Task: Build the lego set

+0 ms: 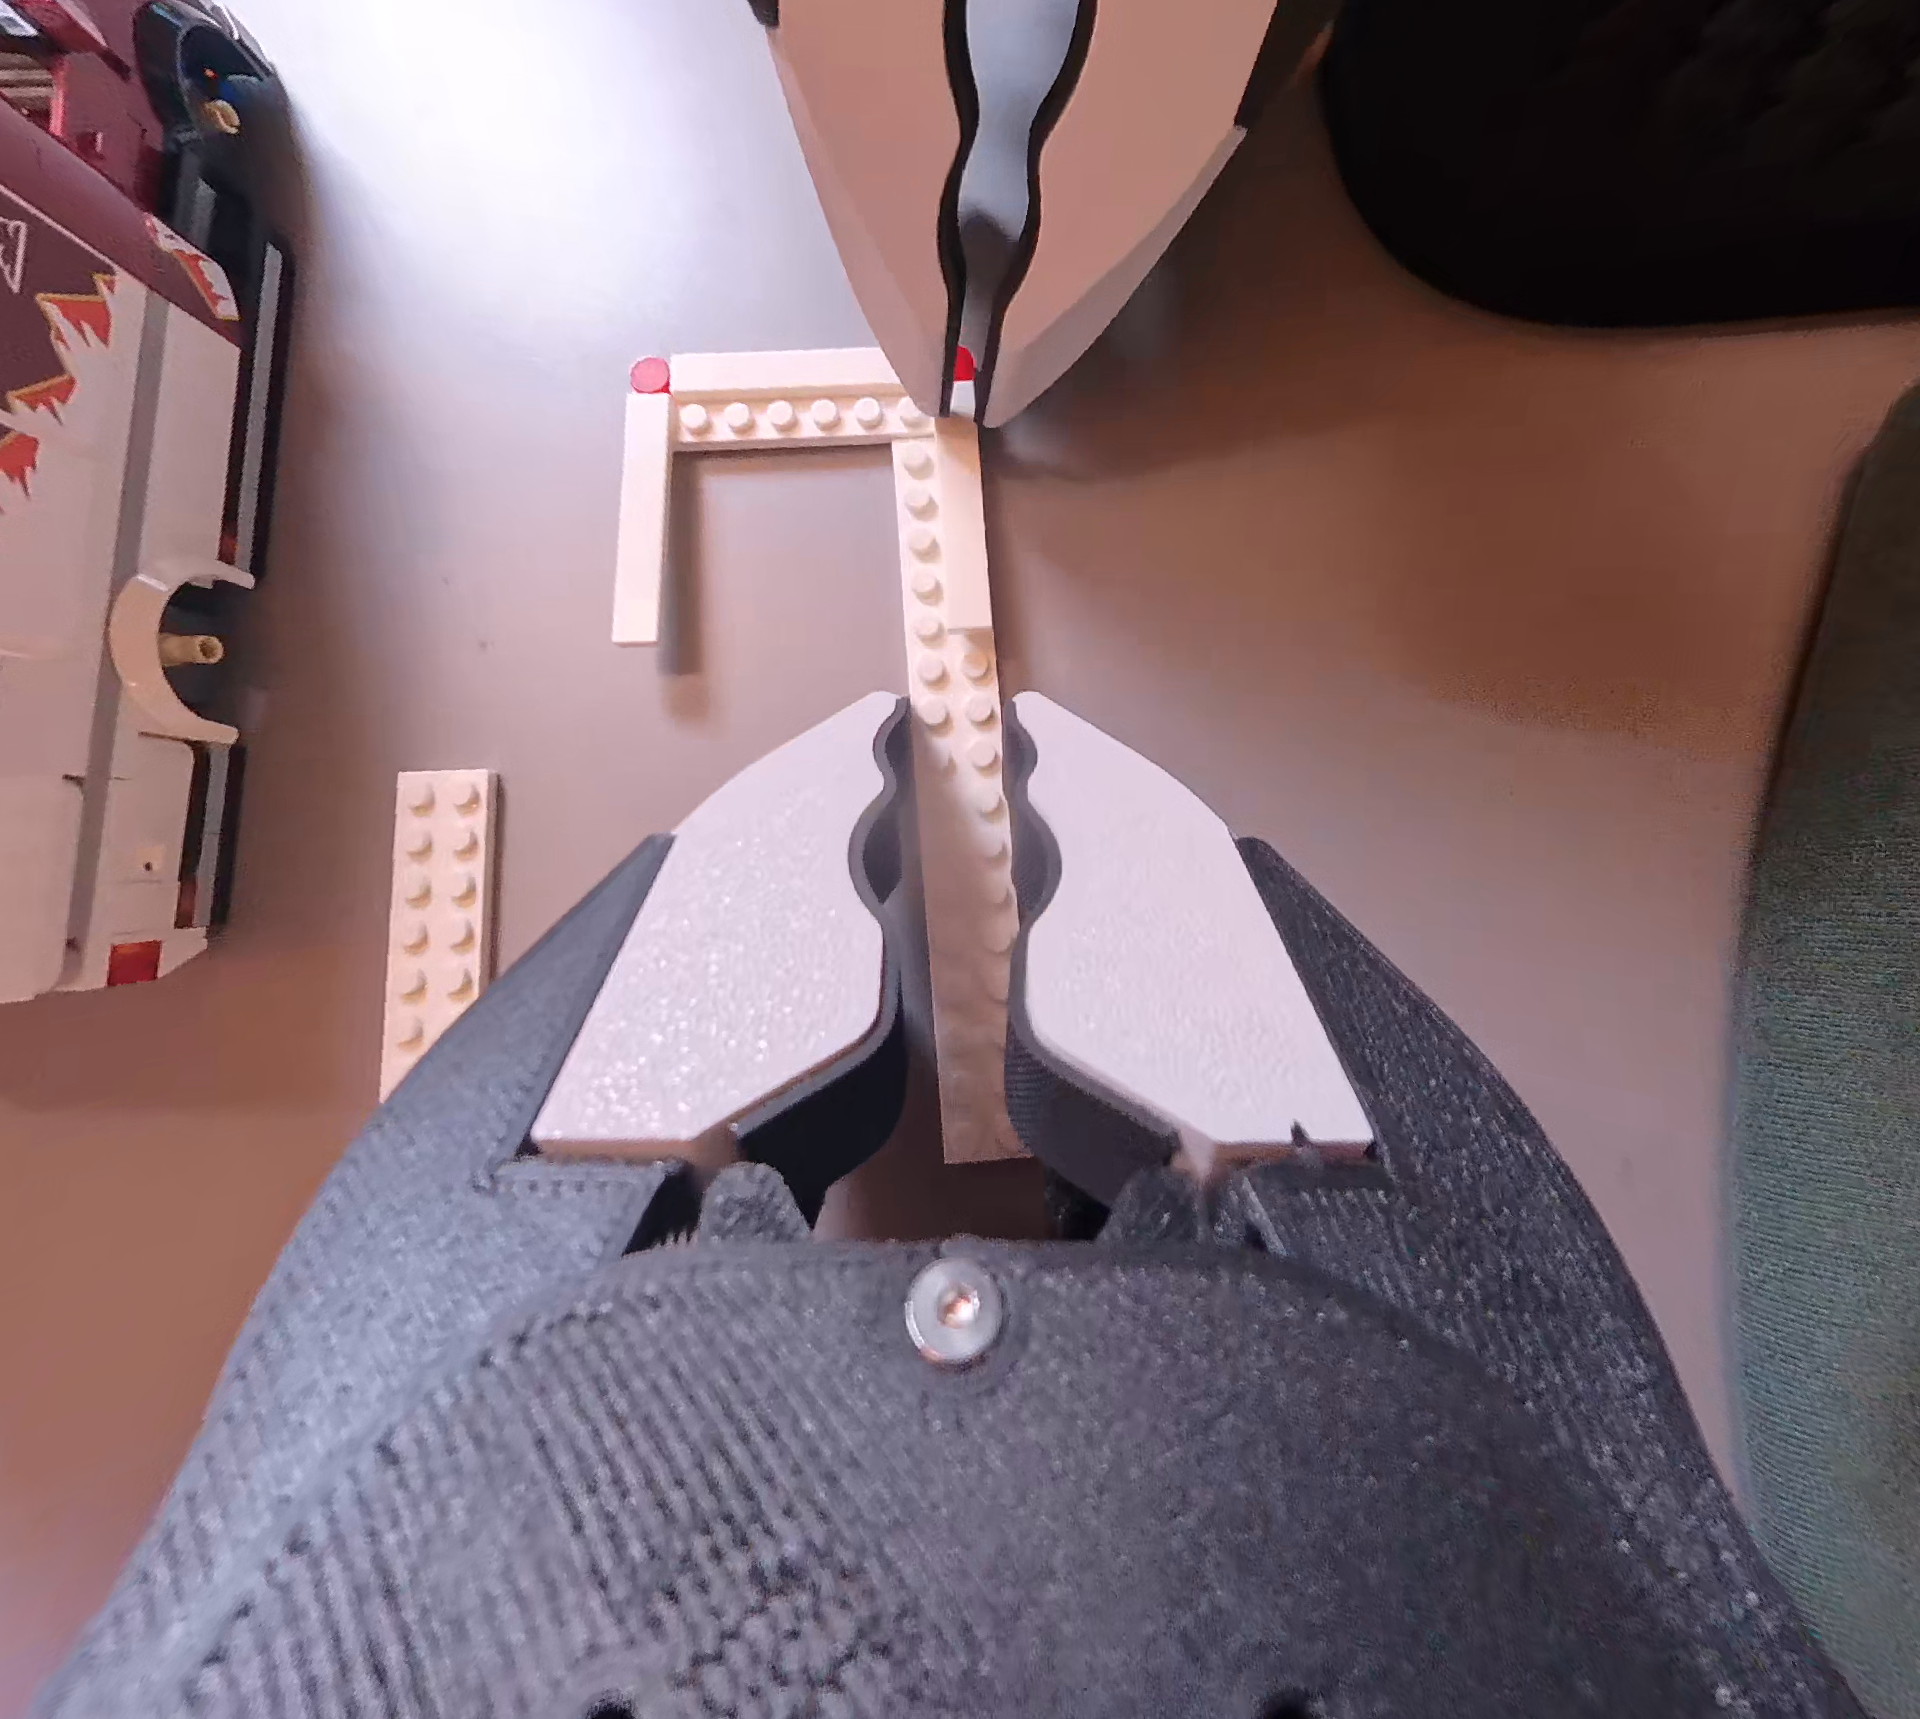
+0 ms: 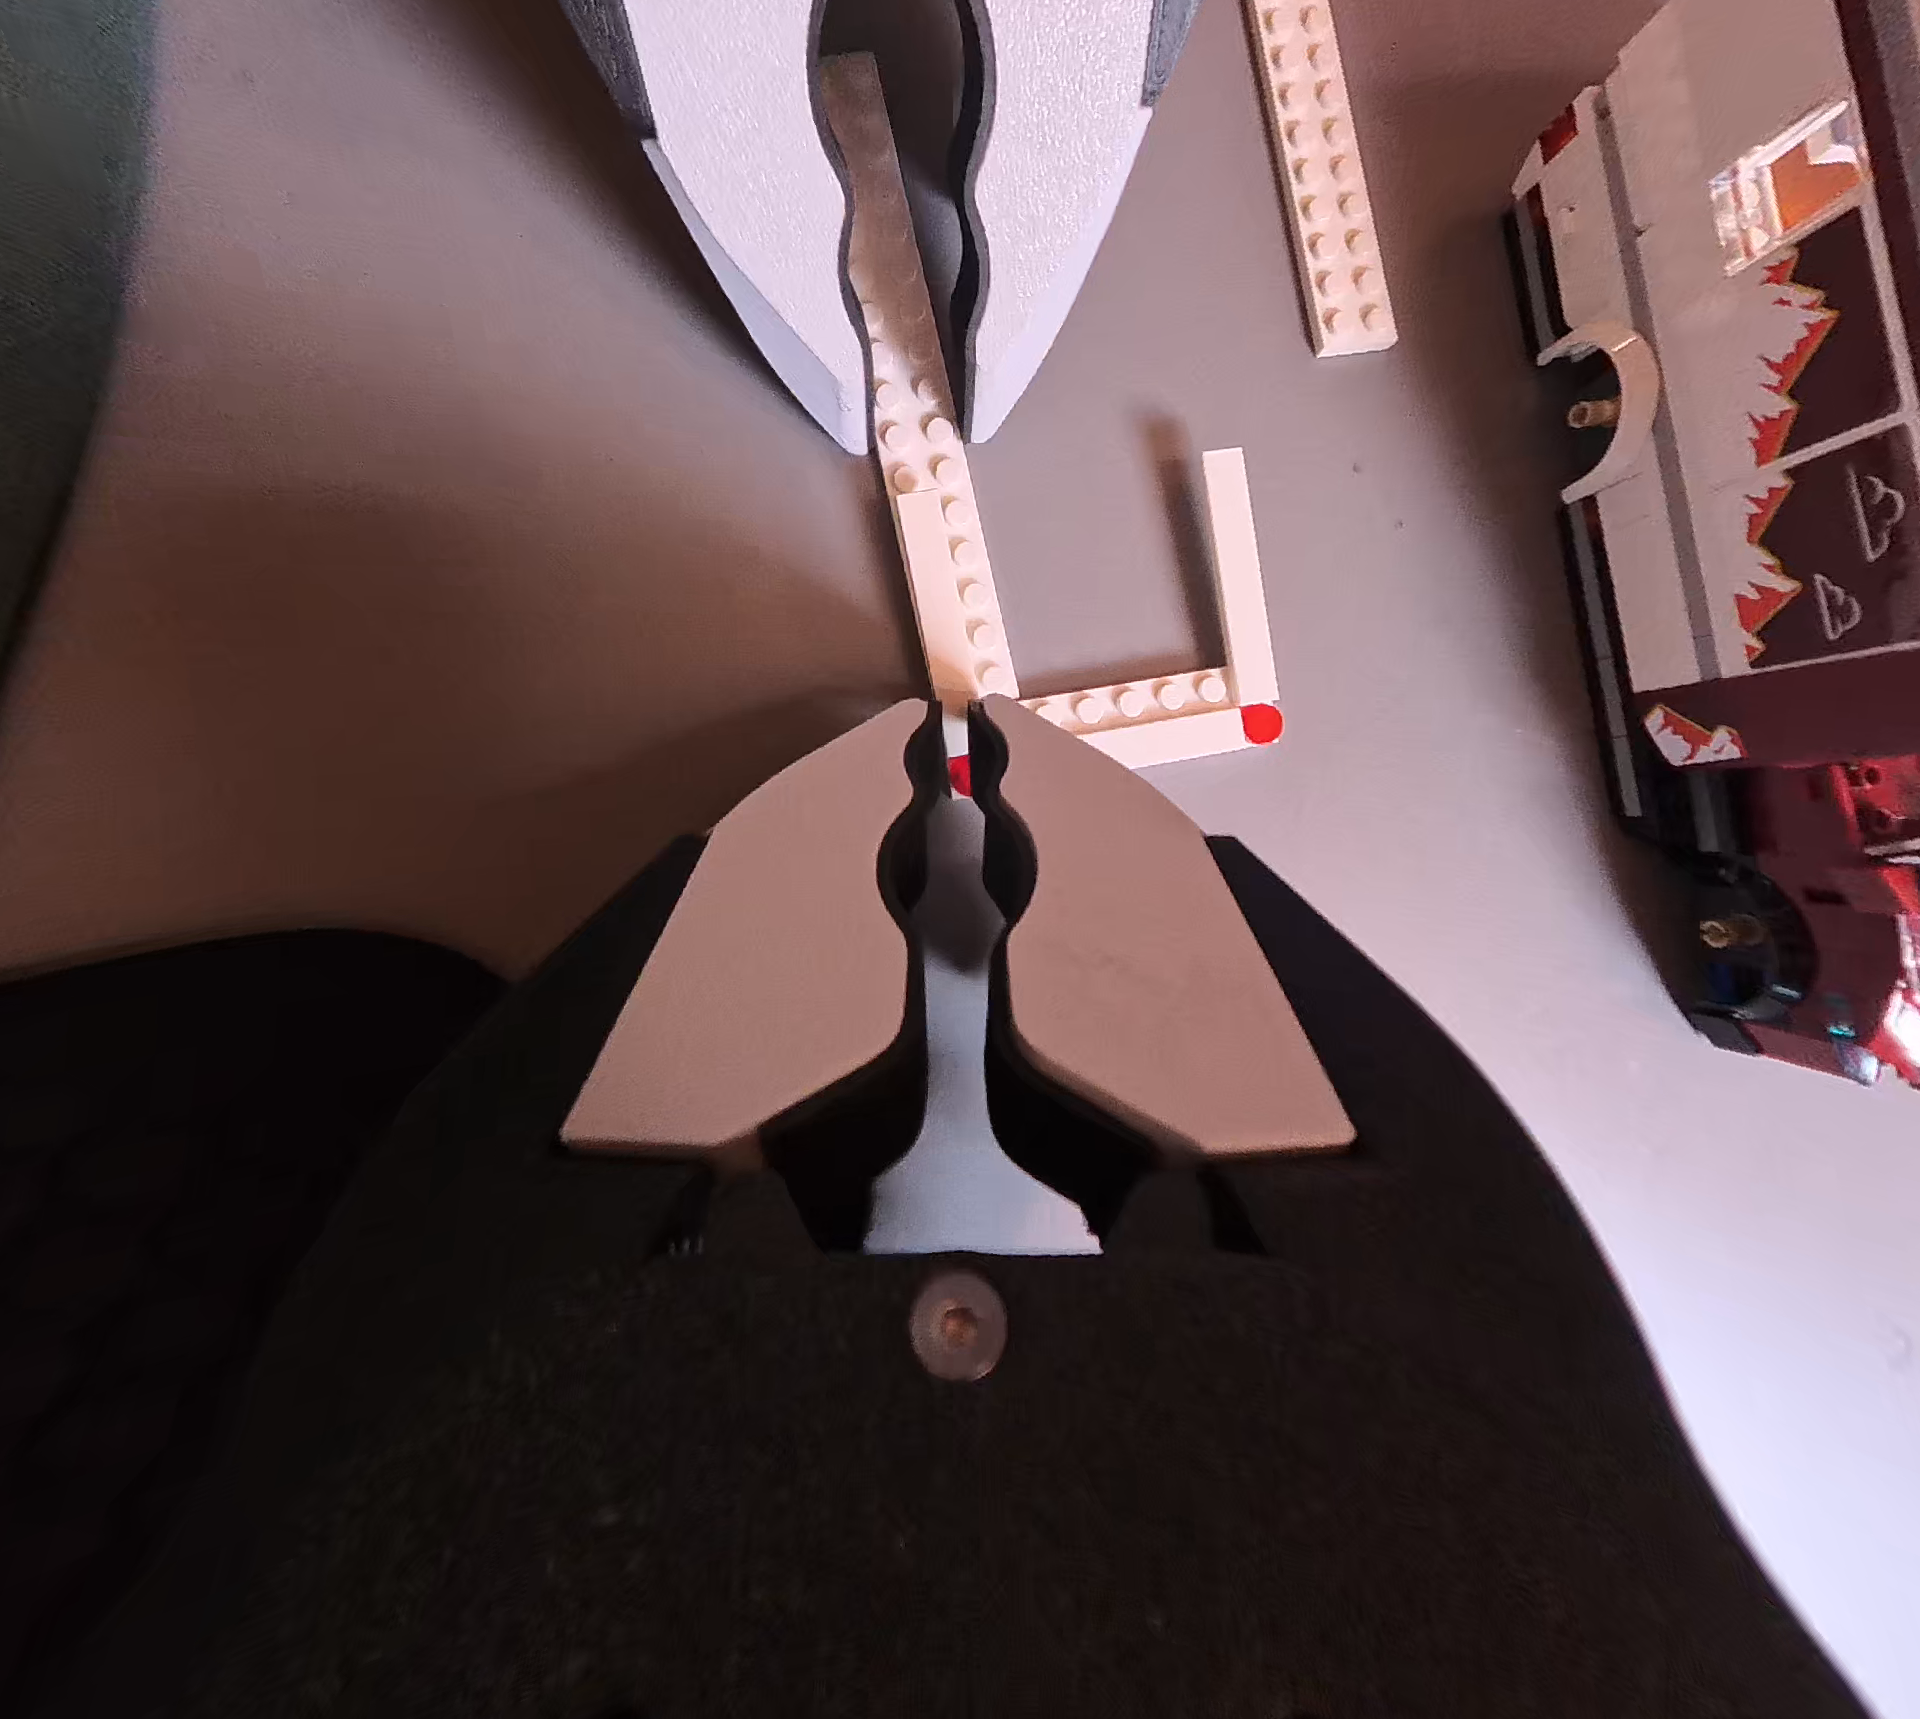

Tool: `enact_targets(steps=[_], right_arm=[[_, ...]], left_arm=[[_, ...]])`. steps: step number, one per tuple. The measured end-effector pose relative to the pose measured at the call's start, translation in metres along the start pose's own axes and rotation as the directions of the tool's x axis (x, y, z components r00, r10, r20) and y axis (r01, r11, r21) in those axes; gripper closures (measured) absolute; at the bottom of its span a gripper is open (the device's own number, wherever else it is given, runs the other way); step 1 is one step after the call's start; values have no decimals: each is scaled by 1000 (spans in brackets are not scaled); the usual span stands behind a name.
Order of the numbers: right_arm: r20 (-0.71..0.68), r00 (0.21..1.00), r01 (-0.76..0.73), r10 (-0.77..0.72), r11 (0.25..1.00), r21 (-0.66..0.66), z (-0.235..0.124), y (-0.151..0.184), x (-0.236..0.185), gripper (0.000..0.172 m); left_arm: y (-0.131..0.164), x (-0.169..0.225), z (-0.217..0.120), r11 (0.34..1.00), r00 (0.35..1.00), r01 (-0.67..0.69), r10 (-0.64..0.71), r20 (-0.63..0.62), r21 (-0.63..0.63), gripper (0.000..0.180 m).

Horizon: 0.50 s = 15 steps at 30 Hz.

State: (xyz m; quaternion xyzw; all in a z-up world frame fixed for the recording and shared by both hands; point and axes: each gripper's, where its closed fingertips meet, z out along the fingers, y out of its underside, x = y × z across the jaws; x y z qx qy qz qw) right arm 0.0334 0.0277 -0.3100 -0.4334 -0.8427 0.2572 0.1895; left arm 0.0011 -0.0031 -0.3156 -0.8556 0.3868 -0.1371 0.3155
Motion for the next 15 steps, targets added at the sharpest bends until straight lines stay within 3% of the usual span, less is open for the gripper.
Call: enact_targets(steps=[7,15], right_arm=[[37,997,66,-63,993,-93,1,-1,-1,169],[45,998,58,-53,992,-112,3,-3,-2,172]], left_arm=[[0,0,1,1000,1000,-3,3,-18,4,164],[-1,0,1,1000,1000,6,-6,-21,10,164]])
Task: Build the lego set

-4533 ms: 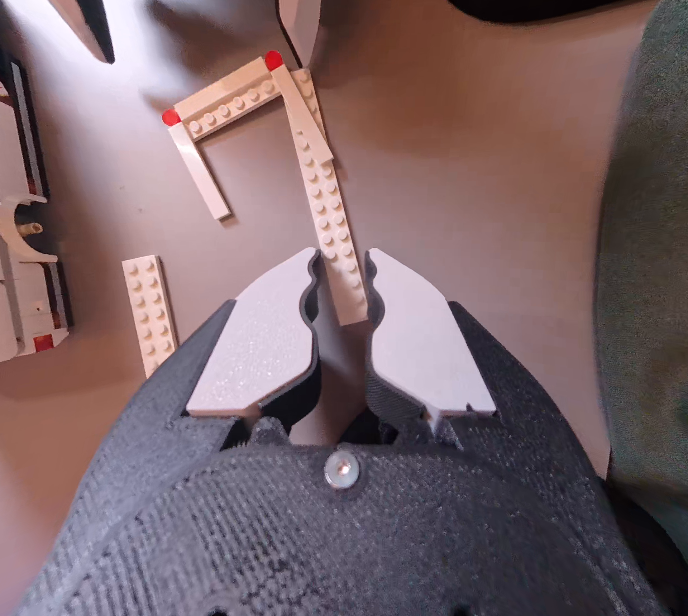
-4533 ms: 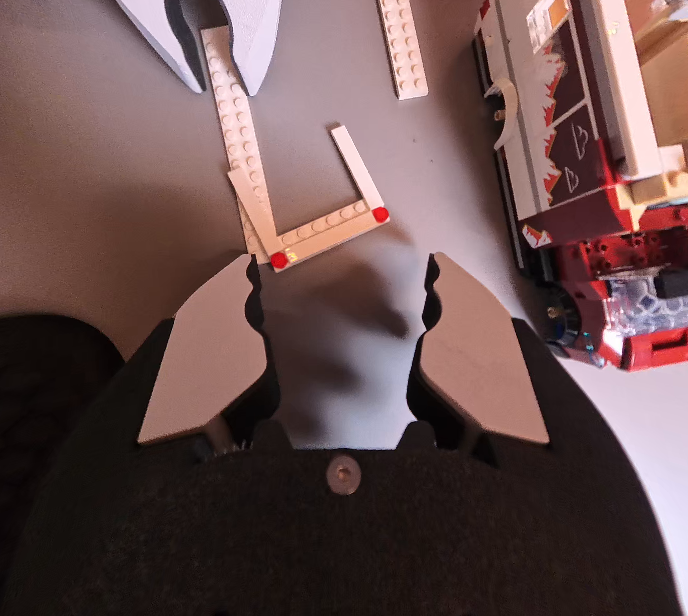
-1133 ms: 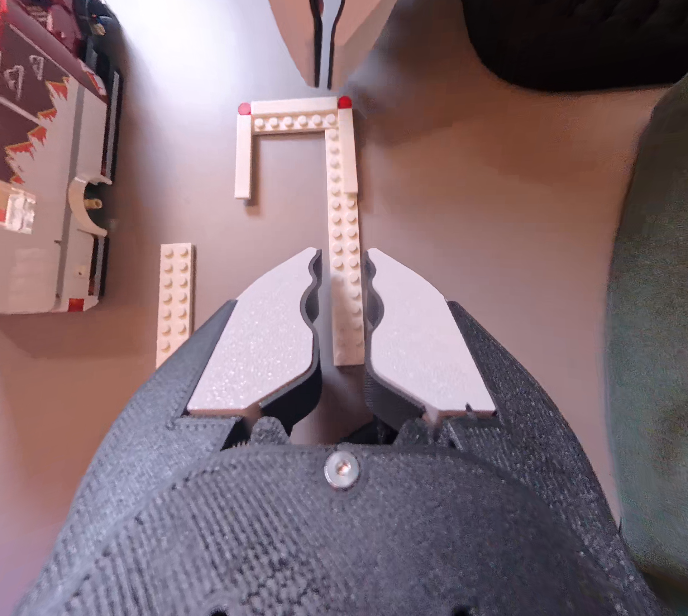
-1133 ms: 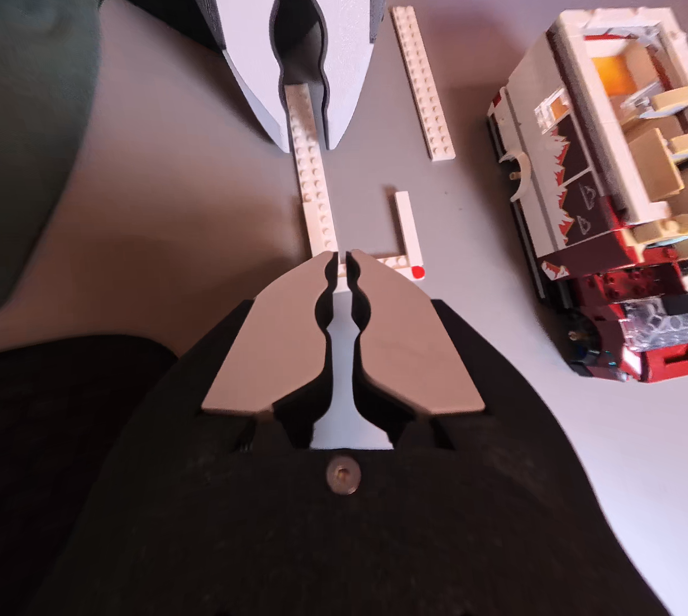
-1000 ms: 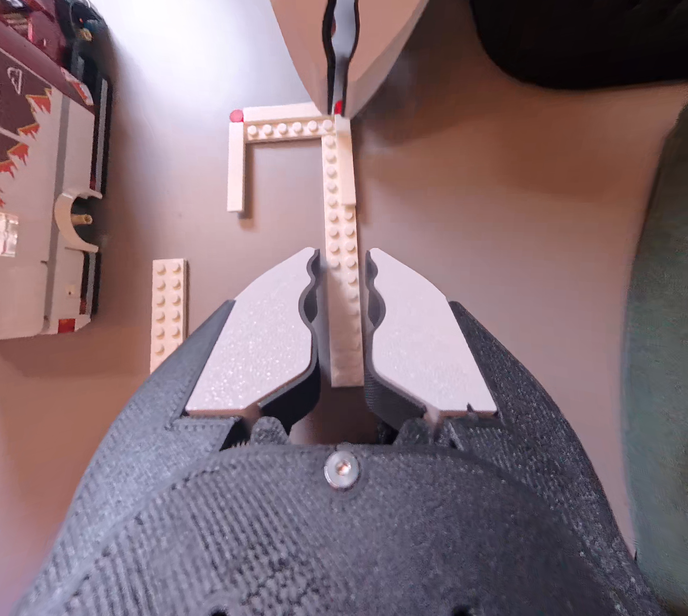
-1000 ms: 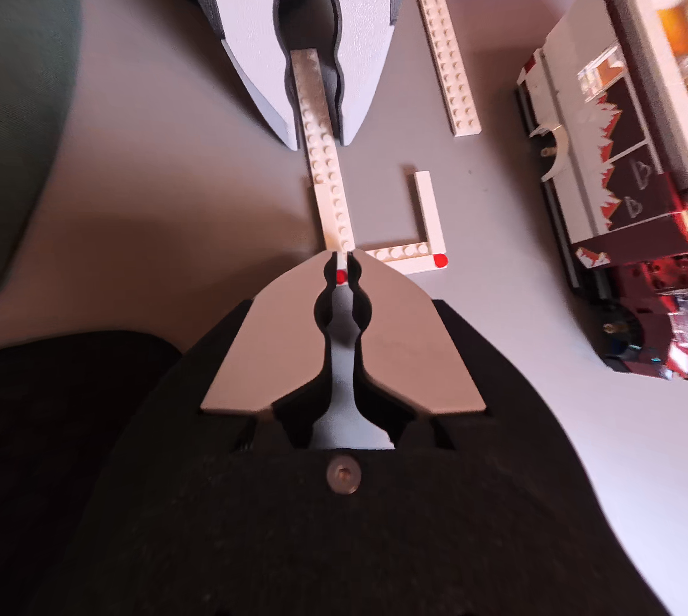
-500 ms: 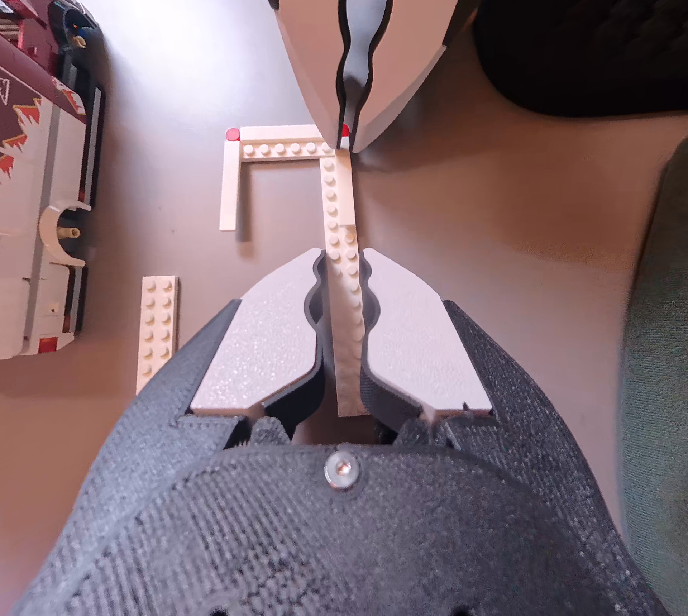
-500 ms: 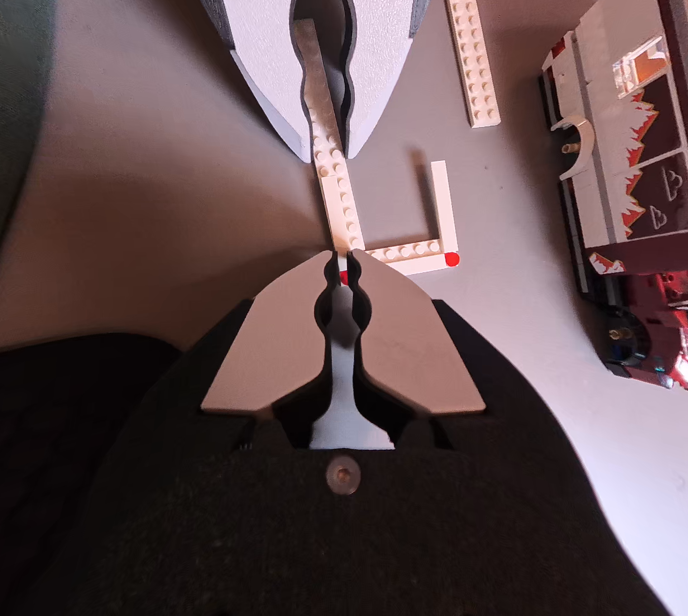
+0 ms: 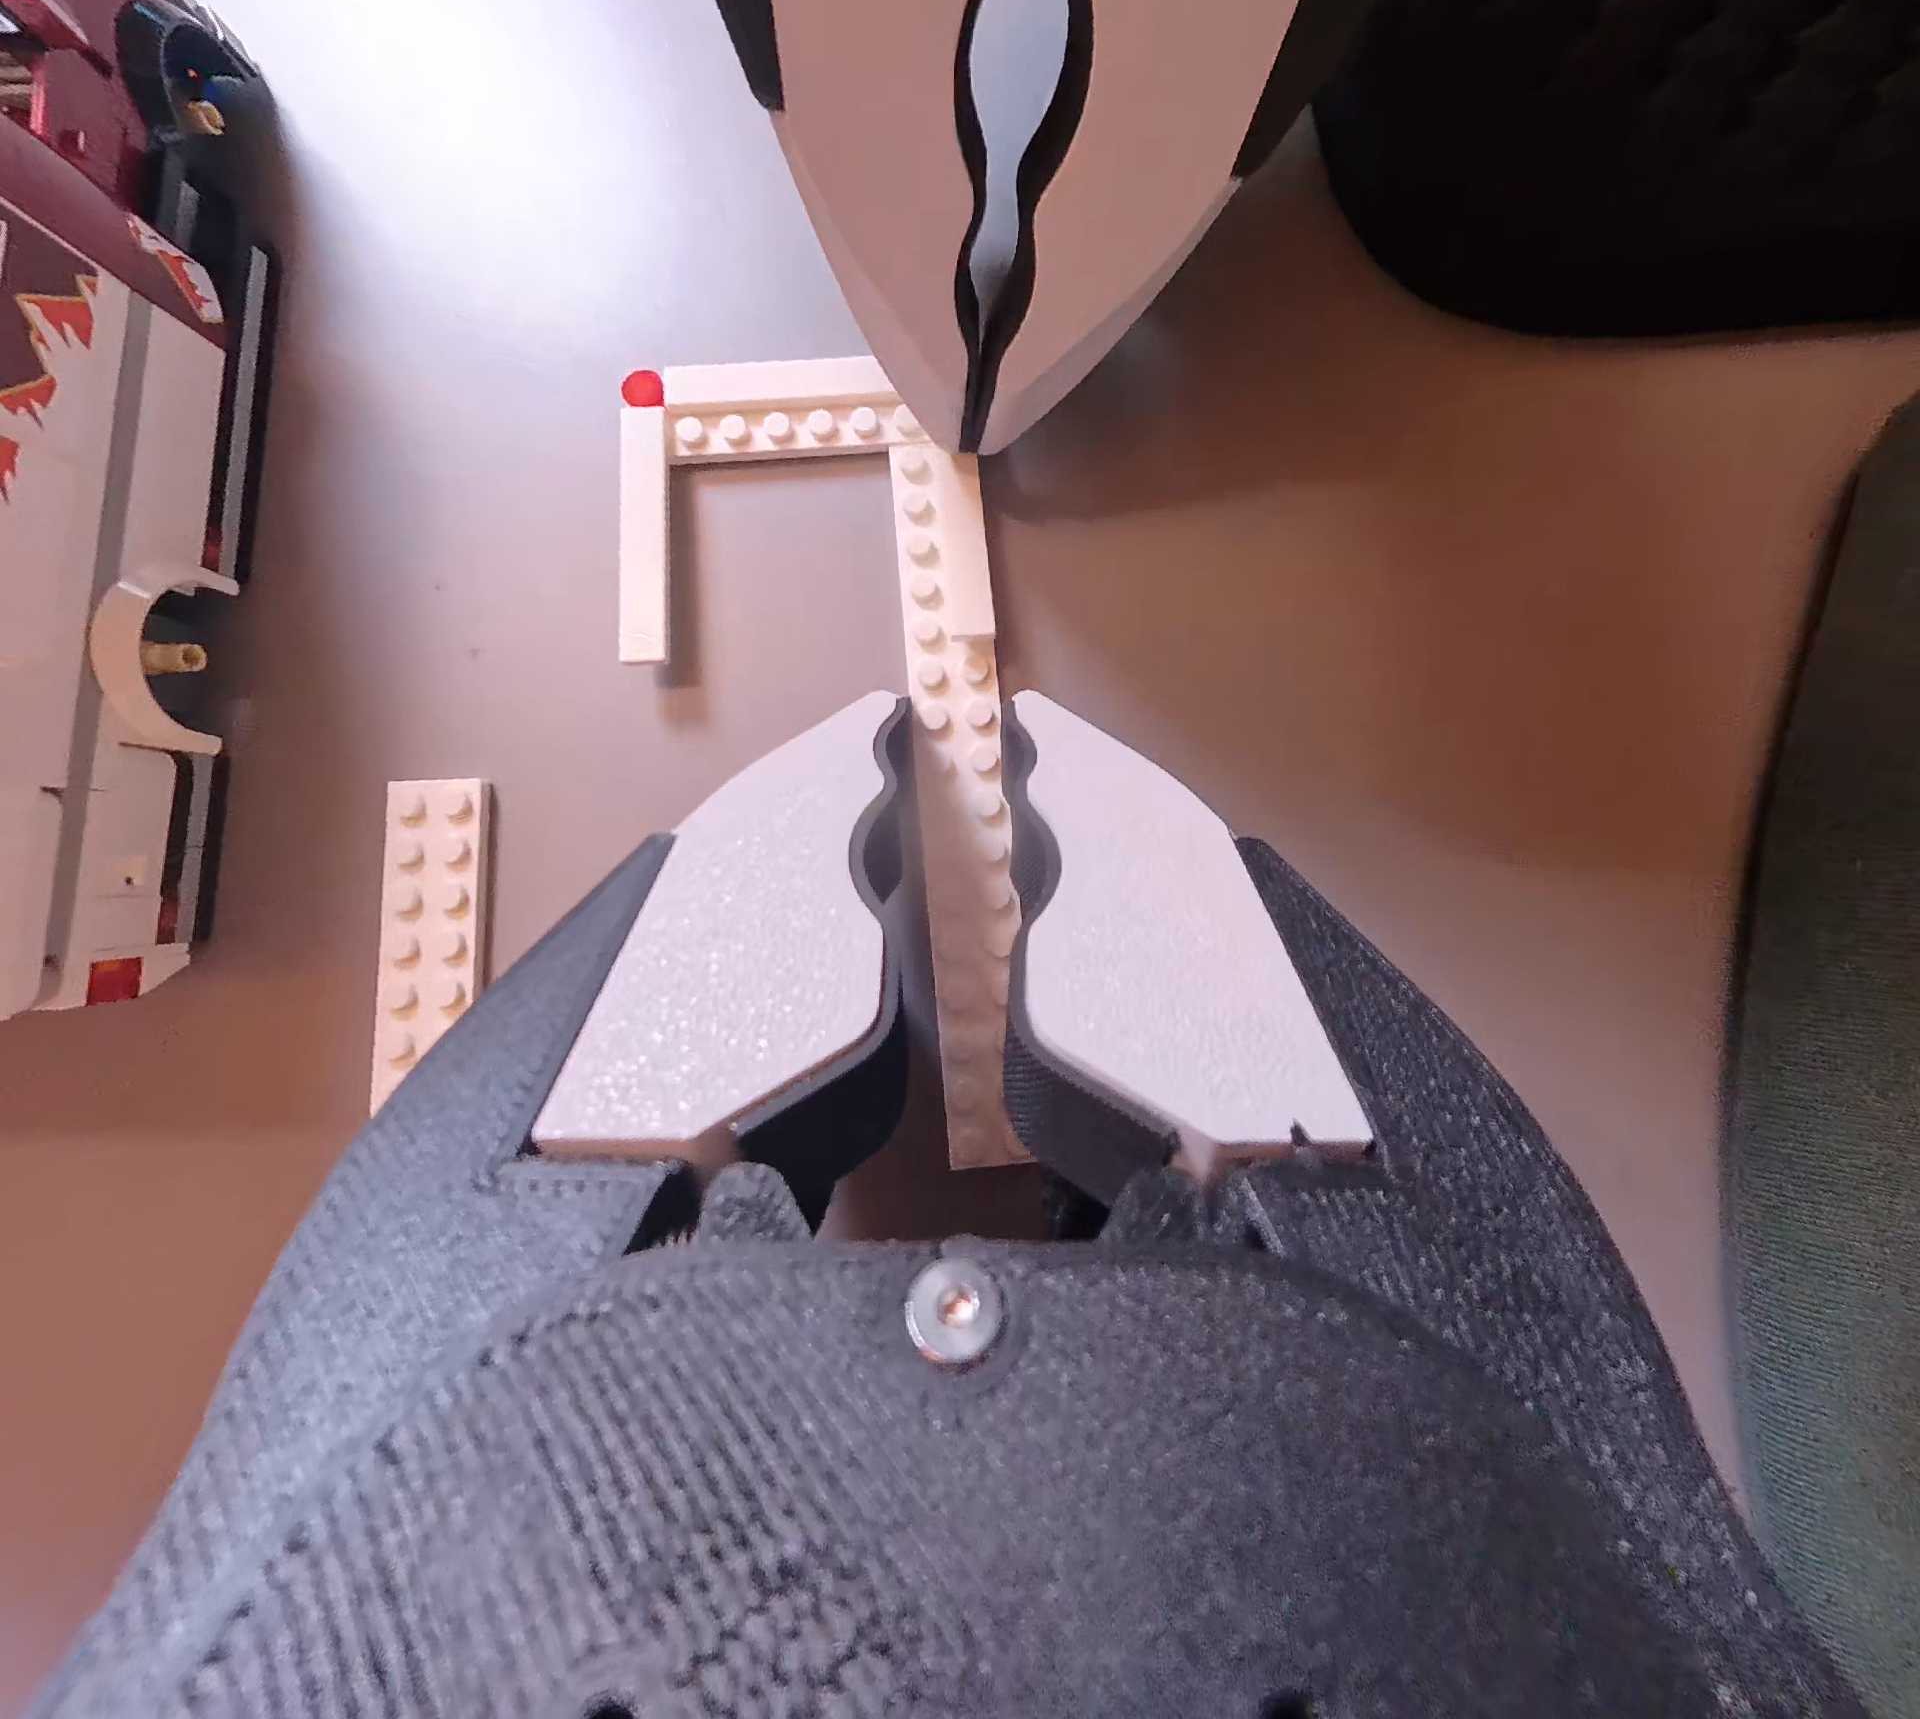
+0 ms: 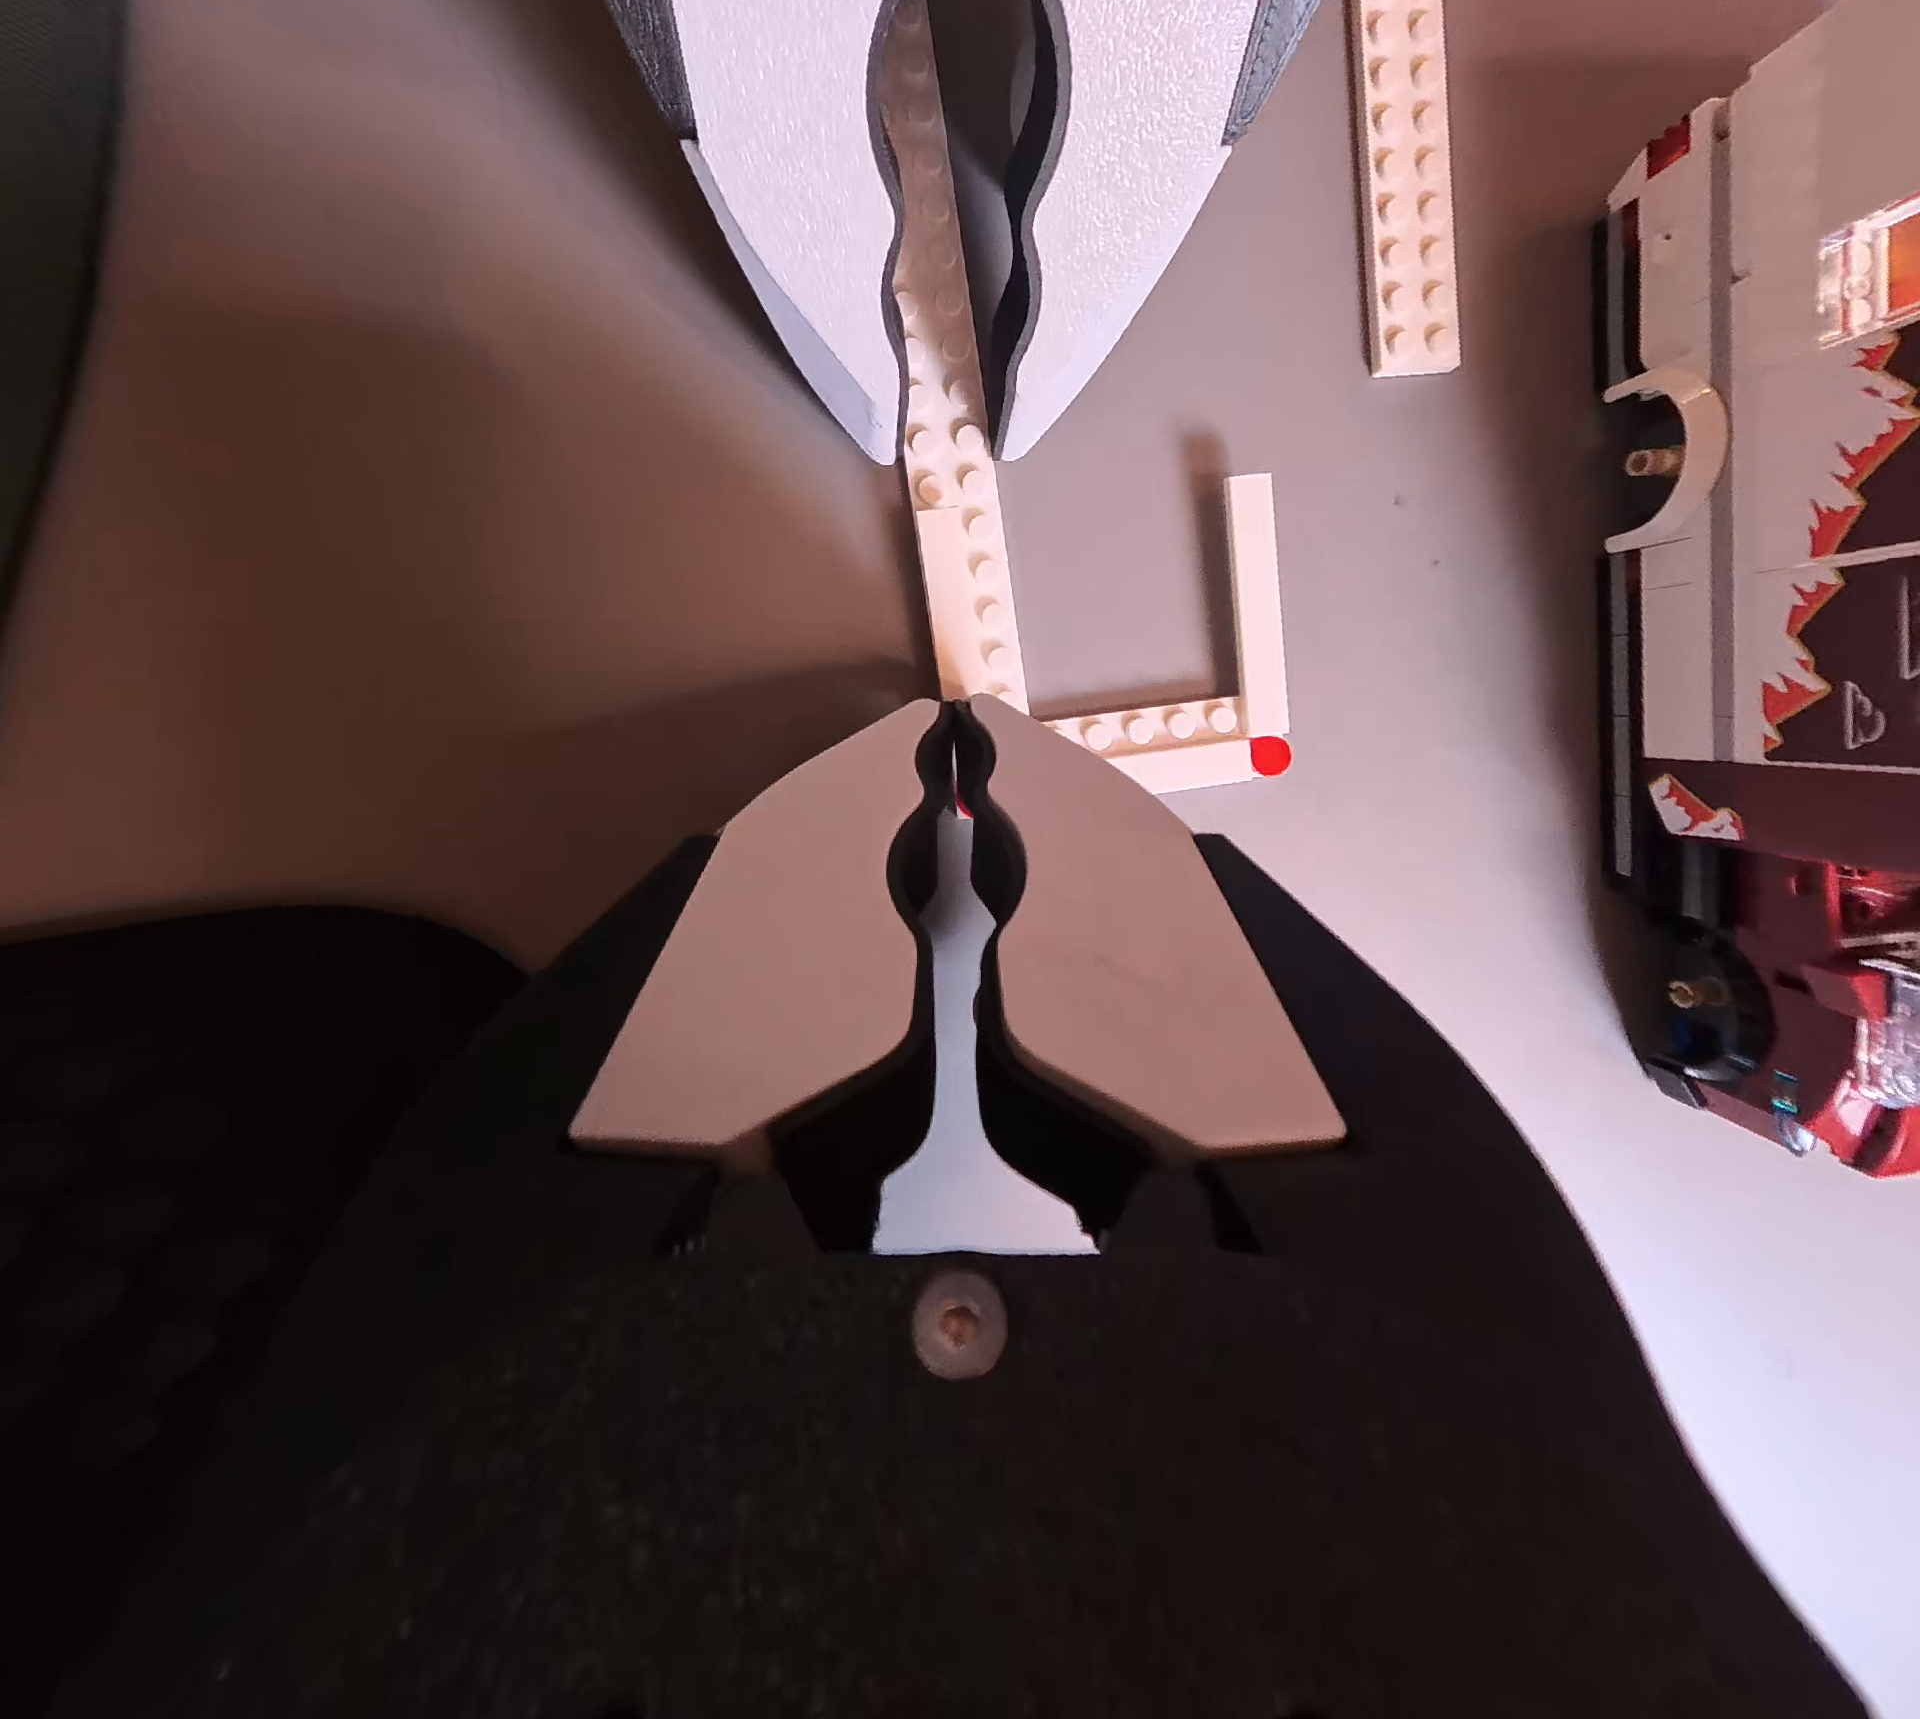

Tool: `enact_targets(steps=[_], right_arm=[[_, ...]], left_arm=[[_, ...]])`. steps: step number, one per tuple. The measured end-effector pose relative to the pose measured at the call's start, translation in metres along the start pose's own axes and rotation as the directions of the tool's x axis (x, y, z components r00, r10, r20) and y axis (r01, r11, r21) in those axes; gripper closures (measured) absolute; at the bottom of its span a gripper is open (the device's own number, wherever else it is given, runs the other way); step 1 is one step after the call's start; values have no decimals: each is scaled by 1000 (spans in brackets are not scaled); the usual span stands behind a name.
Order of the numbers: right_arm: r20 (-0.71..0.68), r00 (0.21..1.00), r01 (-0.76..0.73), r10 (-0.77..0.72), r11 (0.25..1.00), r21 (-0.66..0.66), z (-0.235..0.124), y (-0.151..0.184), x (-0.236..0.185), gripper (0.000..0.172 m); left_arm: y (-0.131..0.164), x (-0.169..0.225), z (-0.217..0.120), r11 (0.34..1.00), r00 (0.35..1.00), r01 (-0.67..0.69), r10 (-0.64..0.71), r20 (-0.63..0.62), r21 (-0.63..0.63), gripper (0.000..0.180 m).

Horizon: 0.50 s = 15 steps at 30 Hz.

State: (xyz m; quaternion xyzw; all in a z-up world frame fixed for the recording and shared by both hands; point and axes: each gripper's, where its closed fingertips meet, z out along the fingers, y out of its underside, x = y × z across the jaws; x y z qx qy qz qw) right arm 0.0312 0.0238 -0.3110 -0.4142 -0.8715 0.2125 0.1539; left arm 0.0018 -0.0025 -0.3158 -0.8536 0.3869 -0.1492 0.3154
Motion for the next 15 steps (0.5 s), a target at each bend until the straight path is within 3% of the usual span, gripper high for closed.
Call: enact_targets(steps=[15], right_arm=[[15,999,-42,43,998,-49,1,1,0,172]], left_arm=[[0,0,0,1000,1000,-5,5,-6,1,164]])
